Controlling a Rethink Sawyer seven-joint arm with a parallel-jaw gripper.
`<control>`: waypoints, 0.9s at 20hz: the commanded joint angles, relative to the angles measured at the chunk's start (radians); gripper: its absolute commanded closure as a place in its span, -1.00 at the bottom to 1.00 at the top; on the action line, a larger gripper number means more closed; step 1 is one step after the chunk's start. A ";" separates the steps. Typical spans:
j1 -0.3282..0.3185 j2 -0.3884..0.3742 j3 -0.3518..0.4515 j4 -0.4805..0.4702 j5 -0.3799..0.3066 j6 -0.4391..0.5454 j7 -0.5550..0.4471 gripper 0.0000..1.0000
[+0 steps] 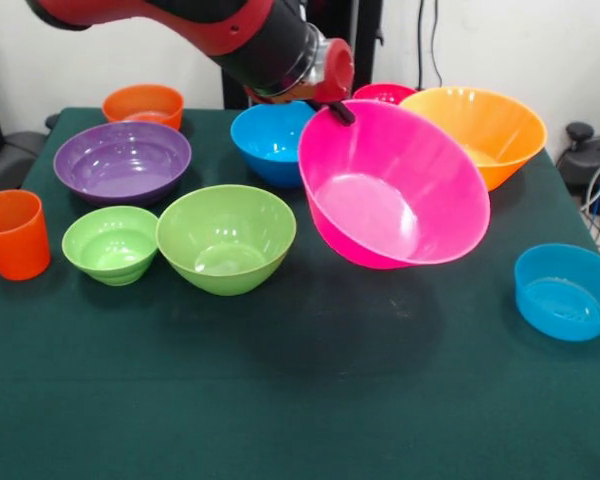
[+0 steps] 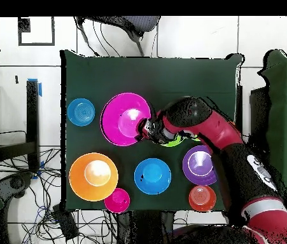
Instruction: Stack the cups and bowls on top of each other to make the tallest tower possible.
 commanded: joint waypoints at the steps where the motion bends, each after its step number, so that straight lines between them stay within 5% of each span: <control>1: -0.039 0.060 0.095 -0.104 0.001 0.182 -0.072 1.00; 9: -0.089 0.141 0.113 -0.256 -0.084 0.375 -0.143 1.00; 18: -0.119 0.179 0.145 -0.311 -0.136 0.423 -0.195 1.00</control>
